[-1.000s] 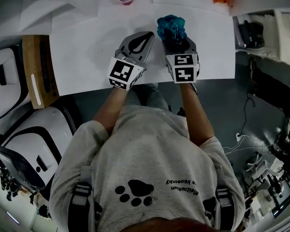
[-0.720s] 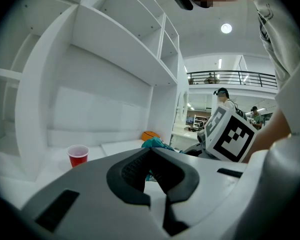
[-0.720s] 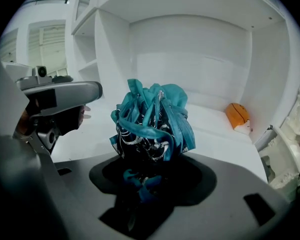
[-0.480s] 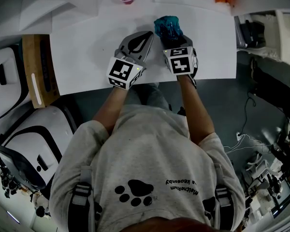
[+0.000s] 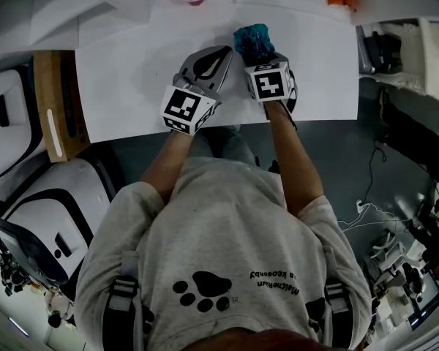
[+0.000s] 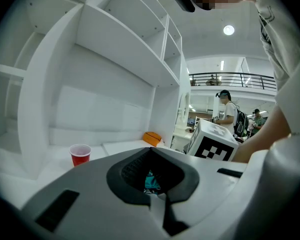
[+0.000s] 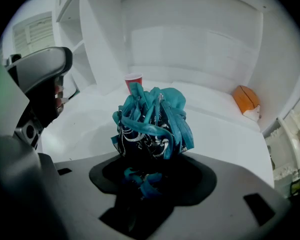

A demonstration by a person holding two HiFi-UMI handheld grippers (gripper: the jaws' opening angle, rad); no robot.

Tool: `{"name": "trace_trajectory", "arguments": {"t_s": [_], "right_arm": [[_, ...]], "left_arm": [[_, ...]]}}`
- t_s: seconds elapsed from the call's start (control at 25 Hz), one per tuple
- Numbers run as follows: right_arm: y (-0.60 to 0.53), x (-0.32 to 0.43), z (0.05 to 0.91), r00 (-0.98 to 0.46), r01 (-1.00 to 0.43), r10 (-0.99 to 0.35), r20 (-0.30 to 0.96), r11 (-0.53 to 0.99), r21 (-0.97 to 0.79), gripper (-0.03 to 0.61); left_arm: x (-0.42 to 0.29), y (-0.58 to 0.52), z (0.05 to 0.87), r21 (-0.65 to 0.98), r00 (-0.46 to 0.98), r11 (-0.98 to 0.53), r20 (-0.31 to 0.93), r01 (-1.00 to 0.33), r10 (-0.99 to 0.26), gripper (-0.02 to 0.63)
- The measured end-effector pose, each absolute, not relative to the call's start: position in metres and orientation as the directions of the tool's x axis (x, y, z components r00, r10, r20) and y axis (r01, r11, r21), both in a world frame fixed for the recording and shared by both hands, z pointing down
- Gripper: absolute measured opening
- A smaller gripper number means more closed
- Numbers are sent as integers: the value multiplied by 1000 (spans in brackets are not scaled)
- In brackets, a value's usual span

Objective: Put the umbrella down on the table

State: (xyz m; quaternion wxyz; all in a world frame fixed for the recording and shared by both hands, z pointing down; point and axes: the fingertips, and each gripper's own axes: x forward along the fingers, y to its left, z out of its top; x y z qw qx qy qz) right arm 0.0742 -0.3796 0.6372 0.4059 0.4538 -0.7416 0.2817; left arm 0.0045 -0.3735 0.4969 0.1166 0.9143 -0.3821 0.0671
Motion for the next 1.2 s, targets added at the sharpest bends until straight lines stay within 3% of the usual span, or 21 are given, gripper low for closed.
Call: {"name": "trace_trajectory", "arguments": {"t_s": [0.4, 1.04, 1.2], "right_arm": [[-366, 84, 656, -196, -926, -344, 918, 372, -58, 268], [-370, 75, 663, -228, -913, -359, 905, 401, -71, 268], [-358, 87, 656, -161, -930, -325, 932, 366, -33, 278]], "left_arm": [[6, -370, 496, 165, 703, -684, 212, -710, -679, 11], [5, -362, 495, 159, 700, -682, 210, -714, -683, 11], [1, -361, 493, 159, 694, -676, 210, -719, -689, 11]]}}
